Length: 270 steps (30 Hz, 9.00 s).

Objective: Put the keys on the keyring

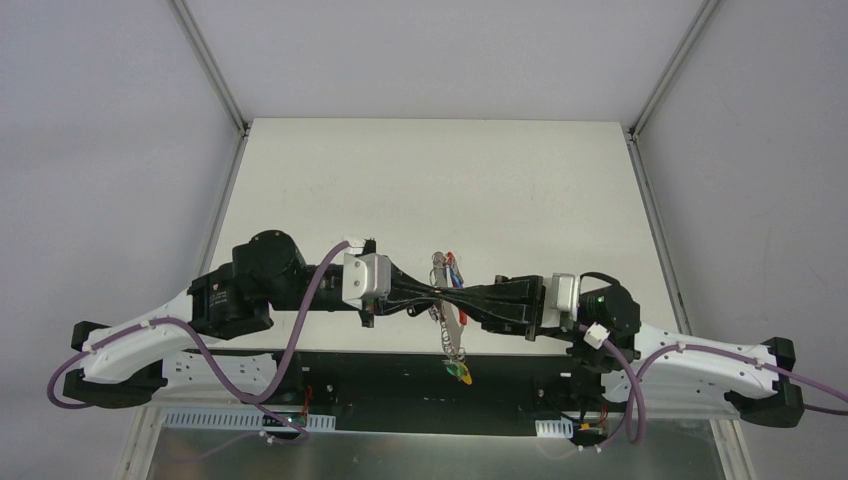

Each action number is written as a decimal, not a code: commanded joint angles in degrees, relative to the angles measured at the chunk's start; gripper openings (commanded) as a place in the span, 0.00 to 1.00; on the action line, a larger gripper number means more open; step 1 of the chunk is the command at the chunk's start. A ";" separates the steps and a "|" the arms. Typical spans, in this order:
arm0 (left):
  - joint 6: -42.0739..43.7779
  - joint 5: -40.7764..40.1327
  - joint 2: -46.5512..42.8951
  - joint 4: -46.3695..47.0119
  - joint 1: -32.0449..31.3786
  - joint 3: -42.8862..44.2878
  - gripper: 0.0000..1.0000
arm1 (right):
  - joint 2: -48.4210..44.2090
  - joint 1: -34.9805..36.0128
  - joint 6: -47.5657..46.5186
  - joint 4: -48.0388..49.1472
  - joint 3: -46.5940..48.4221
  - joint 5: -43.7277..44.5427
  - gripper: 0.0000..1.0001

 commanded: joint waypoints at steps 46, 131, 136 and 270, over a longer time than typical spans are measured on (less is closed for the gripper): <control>-5.96 6.88 13.55 -30.79 0.05 18.18 0.00 | 12.04 0.07 2.56 -70.82 41.20 -10.18 0.39; -1.46 -1.68 5.93 -17.95 0.05 9.54 0.14 | 0.55 0.62 6.29 -41.97 20.85 2.22 0.00; -1.20 -2.22 5.80 -17.08 0.05 9.11 0.10 | 0.29 0.73 6.48 -40.96 20.59 1.94 0.00; -21.99 -13.53 9.40 6.15 23.16 -16.93 0.00 | -7.66 1.24 19.14 -44.30 6.86 48.65 0.58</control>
